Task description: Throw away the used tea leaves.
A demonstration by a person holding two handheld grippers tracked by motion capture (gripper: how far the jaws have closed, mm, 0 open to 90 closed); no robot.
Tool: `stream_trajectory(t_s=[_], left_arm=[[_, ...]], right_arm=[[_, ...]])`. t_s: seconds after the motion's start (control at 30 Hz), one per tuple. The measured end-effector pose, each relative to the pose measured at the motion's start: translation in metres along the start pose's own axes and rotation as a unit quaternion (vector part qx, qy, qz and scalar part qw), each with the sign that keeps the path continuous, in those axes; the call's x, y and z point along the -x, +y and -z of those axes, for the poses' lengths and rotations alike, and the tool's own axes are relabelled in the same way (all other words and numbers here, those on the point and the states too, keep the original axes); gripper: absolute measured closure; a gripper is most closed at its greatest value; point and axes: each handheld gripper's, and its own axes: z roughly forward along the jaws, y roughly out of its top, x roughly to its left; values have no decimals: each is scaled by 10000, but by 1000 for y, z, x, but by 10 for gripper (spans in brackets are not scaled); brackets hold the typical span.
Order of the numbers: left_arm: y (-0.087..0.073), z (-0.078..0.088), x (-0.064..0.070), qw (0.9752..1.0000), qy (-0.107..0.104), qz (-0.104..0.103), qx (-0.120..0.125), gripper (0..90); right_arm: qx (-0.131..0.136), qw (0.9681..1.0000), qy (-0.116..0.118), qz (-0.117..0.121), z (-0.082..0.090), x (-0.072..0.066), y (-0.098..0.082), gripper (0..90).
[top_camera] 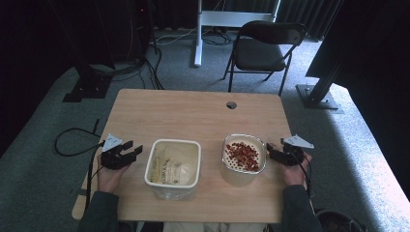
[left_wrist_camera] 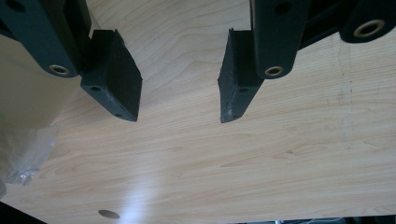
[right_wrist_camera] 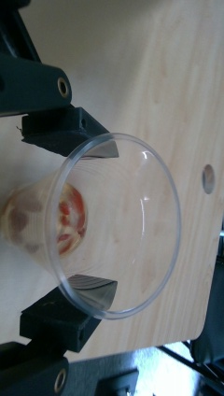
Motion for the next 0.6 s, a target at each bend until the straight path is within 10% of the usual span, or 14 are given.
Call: stream_trajectory(t_s=[0.33,0.6], left_arm=[[-2,2,0,10000,-7,13,11,499],[-2,1,-1,10000,-10,27,8,499]], right_arm=[[29,9998,82,-176,46,-21,-28,305],[265,9988,206,-361,43,-19,-35,290]])
